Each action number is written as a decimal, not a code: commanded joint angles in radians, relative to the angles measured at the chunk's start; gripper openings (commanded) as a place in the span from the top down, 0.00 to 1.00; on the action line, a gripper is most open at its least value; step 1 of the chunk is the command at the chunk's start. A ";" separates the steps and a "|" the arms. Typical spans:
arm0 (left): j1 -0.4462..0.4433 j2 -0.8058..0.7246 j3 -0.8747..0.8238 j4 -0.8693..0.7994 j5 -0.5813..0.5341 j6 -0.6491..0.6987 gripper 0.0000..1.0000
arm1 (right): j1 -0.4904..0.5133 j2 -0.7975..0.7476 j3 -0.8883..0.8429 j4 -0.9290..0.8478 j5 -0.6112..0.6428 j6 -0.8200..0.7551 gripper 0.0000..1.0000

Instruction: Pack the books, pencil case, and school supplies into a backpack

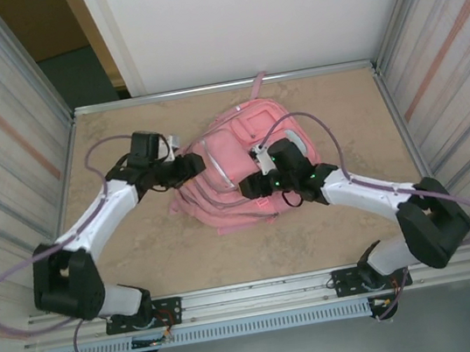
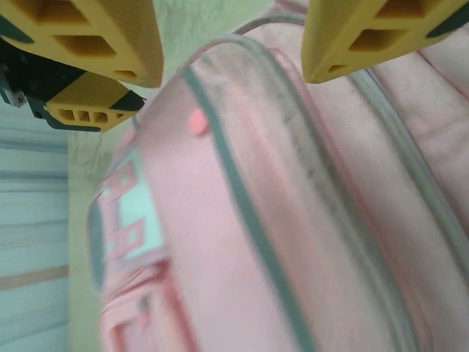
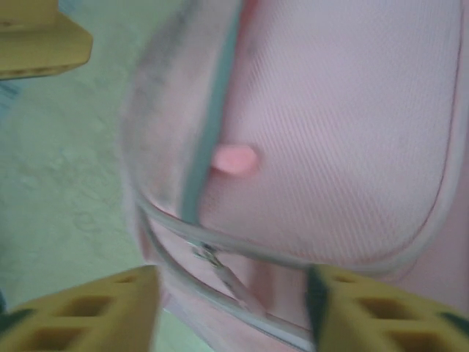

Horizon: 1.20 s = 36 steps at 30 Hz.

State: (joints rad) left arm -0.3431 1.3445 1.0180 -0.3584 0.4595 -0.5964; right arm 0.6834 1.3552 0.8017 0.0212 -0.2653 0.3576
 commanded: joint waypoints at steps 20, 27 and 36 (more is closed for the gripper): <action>0.069 -0.351 -0.652 0.754 -0.837 0.669 0.01 | -0.725 -0.392 -0.370 0.279 0.287 -0.098 0.01; 0.151 -0.148 -0.732 1.049 -0.680 0.762 0.01 | -0.735 -0.167 -0.473 0.543 0.255 -0.201 0.01; 0.330 0.084 -0.724 1.298 -0.394 0.675 0.01 | -0.761 0.056 -0.490 0.846 0.204 -0.253 0.01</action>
State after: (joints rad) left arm -0.0433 1.3674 0.2741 0.8066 -0.0387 0.1135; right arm -0.0528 1.3567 0.2970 0.7261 -0.0513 0.1192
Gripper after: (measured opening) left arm 0.987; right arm 0.993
